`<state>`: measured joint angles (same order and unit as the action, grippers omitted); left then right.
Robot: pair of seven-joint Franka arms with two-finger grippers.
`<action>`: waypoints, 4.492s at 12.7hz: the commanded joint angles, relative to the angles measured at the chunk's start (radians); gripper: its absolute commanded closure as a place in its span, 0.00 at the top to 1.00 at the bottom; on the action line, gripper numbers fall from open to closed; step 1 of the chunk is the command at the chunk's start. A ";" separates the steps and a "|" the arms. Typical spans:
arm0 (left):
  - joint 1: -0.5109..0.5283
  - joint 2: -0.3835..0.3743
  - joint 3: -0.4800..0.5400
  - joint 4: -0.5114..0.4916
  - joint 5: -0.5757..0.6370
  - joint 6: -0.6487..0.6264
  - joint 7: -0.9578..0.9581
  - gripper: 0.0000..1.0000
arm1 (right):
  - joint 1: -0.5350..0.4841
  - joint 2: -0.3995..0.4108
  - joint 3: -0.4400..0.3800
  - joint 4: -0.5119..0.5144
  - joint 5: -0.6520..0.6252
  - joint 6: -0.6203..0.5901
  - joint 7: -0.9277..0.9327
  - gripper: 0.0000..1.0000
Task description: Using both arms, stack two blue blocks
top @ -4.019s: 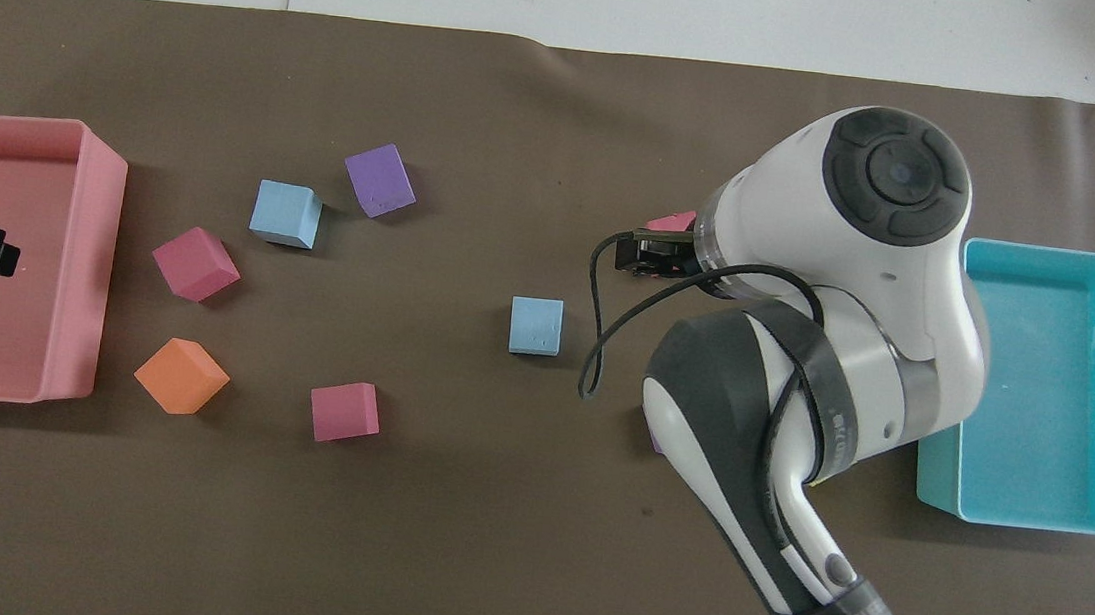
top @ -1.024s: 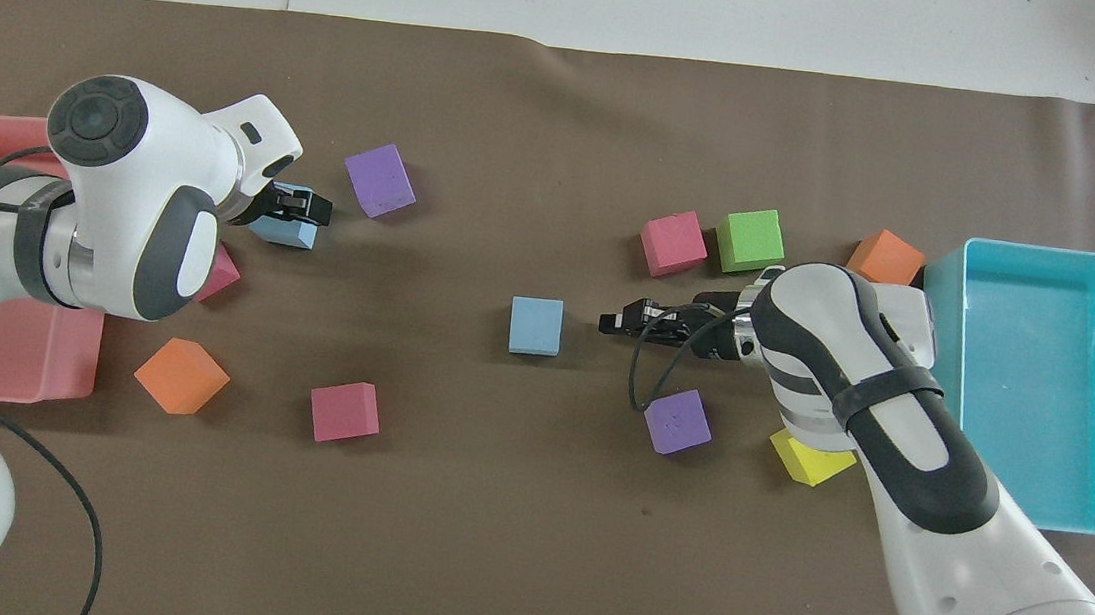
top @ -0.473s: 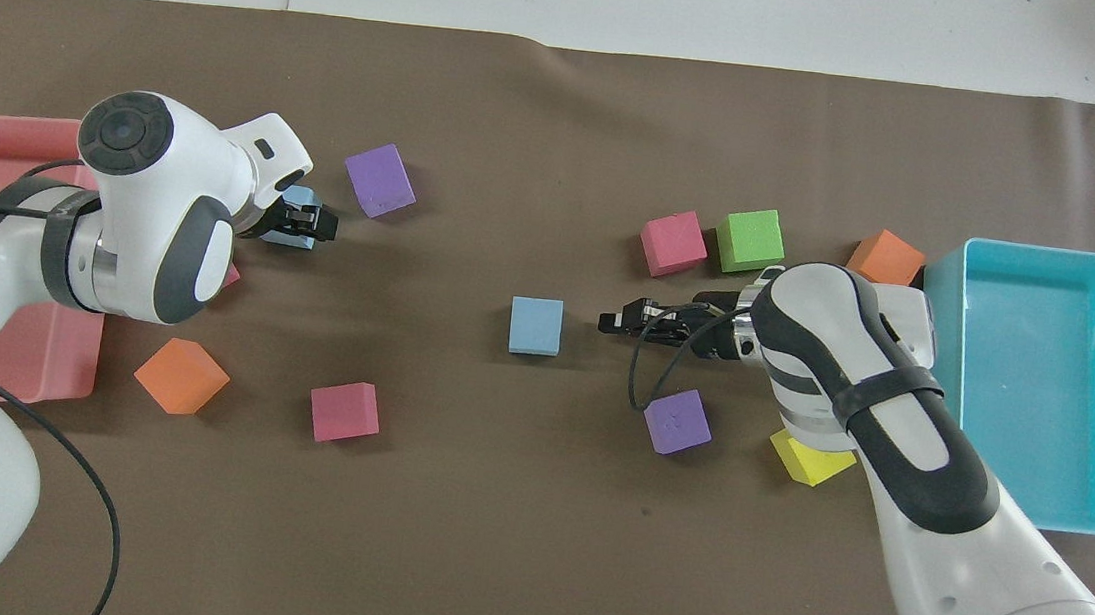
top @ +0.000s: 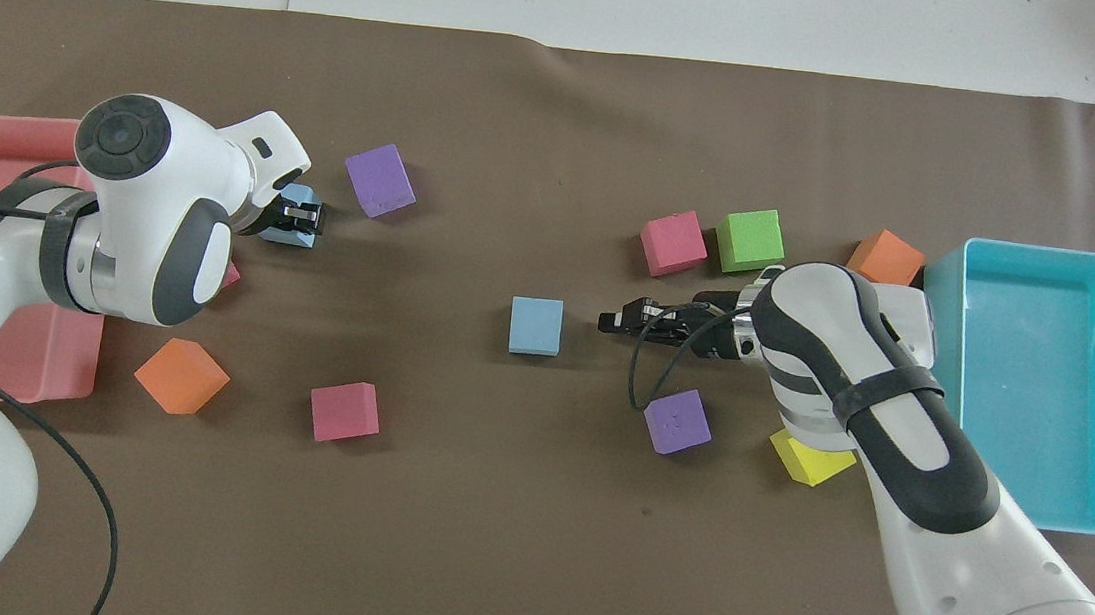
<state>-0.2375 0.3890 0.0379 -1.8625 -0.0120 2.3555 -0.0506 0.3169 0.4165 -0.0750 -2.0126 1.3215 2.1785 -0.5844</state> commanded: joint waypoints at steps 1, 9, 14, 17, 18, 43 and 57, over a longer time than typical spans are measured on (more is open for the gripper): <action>-0.011 -0.088 0.014 -0.027 0.029 -0.083 -0.025 0.00 | -0.002 -0.007 0.008 -0.005 0.047 0.015 -0.032 0.00; -0.181 -0.209 0.008 0.003 0.029 -0.219 -0.300 0.00 | 0.005 -0.004 0.008 0.005 0.071 0.020 -0.032 0.00; -0.347 -0.168 0.007 0.063 0.029 -0.226 -0.507 0.00 | 0.005 -0.004 0.008 0.005 0.071 0.021 -0.032 0.00; -0.417 -0.110 0.007 0.114 0.030 -0.214 -0.590 0.00 | 0.005 -0.004 0.008 0.005 0.068 0.021 -0.032 0.00; -0.433 -0.107 0.007 0.117 0.030 -0.210 -0.606 0.00 | 0.005 -0.004 0.006 0.005 0.067 0.020 -0.032 0.00; -0.525 -0.018 0.005 0.115 0.032 -0.119 -0.681 0.00 | 0.002 -0.004 0.006 0.005 0.062 0.012 -0.034 0.00; -0.523 -0.018 0.005 0.112 0.075 -0.125 -0.678 1.00 | 0.004 -0.004 0.006 0.005 0.056 0.017 -0.034 0.00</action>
<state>-0.7460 0.3702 0.0295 -1.7482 0.0299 2.2253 -0.7111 0.3216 0.4164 -0.0739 -2.0041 1.3564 2.1794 -0.5847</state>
